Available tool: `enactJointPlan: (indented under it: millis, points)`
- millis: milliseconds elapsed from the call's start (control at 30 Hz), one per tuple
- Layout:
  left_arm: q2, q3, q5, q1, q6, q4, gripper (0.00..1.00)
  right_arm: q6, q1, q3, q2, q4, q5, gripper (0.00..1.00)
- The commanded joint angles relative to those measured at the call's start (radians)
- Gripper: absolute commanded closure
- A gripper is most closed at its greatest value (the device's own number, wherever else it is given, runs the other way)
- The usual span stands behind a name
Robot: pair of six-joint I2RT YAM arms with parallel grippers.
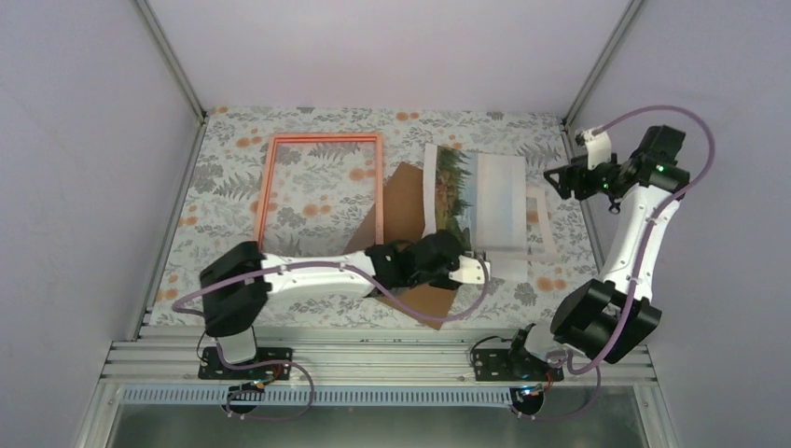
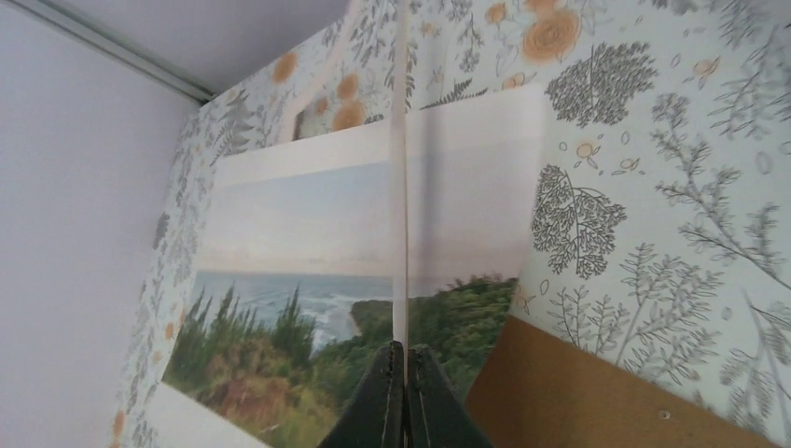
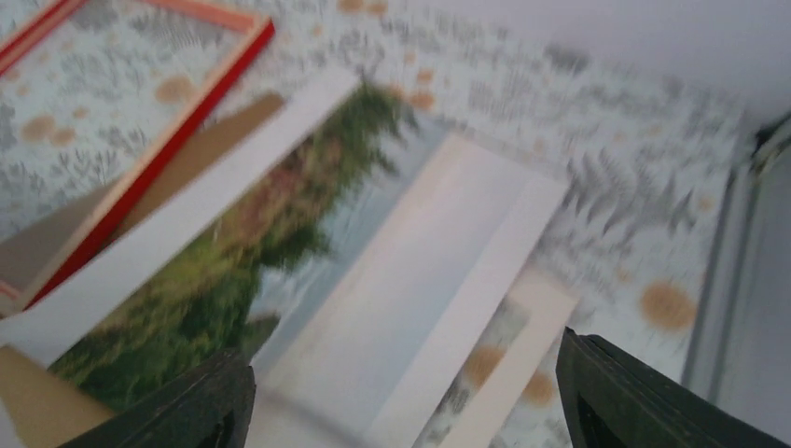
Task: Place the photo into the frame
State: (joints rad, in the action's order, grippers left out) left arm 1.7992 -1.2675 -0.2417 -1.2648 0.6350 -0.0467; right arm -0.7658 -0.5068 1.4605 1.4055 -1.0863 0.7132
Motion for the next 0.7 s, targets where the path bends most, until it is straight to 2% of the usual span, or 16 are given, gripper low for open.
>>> enactJointPlan:
  millis: [0, 167, 367, 533, 667]
  points:
    - [-0.133, -0.042, 0.193, 0.026, -0.068, -0.172, 0.98, 0.026, -0.009, 0.173, 0.02, -0.075, 0.126, 0.18]
    - [-0.226, -0.128, 0.255, 0.124, -0.112, -0.323, 0.98, 0.087, -0.009, 0.318, 0.019, -0.038, 0.154, 0.14]
    - [-0.252, -0.265, 0.231, 0.245, -0.158, -0.417, 0.97, 0.164, -0.009, 0.344, 0.022, 0.031, 0.159, 0.15]
    - [-0.265, -0.323, 0.157, 0.296, -0.135, -0.409, 0.98, 0.188, -0.009, 0.356, 0.019, 0.043, 0.185, 0.16]
    - [-0.283, -0.354, 0.143, 0.351, -0.107, -0.384, 0.98, 0.137, -0.009, 0.351, -0.013, 0.038, 0.212, 0.17]
